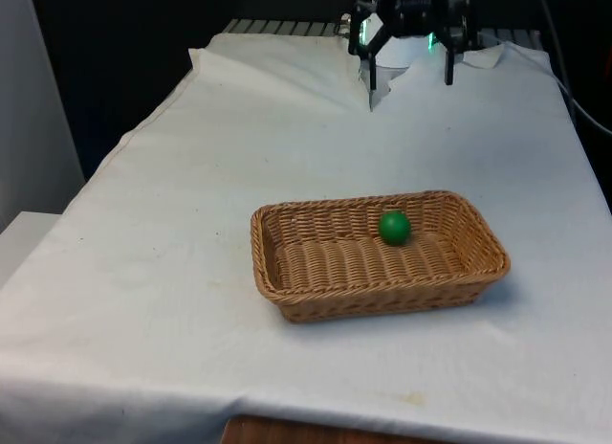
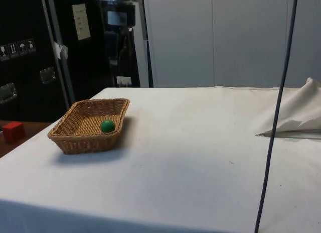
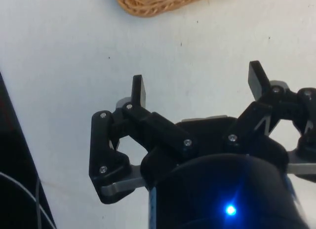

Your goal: Pick up the ball and place it into the basket.

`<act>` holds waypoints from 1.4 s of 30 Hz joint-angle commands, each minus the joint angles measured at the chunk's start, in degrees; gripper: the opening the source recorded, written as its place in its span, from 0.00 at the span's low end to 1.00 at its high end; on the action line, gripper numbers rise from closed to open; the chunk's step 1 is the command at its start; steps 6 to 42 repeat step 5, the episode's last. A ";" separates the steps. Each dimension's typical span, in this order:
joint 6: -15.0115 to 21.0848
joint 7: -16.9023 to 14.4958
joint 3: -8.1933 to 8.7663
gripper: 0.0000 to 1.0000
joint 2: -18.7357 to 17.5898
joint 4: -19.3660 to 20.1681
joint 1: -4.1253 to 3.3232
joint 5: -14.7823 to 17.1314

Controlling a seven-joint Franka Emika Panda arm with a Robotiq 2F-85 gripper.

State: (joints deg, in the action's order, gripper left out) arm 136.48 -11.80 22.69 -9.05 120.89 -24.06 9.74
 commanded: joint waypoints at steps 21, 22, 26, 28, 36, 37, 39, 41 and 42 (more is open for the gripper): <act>-1.09 0.63 0.23 1.00 0.74 0.11 0.00 -0.06; -1.09 0.63 0.23 1.00 0.74 0.11 0.00 -0.06; -1.09 0.63 0.23 1.00 0.74 0.11 0.00 -0.06; -1.09 0.63 0.23 1.00 0.74 0.11 0.00 -0.06; -1.09 0.63 0.23 1.00 0.74 0.11 0.00 -0.06; -1.09 0.63 0.23 1.00 0.74 0.11 0.00 -0.06; -1.09 0.63 0.23 1.00 0.74 0.11 0.00 -0.06; -1.09 0.63 0.23 1.00 0.74 0.11 0.00 -0.06; -1.09 0.63 0.23 1.00 0.74 0.11 0.00 -0.06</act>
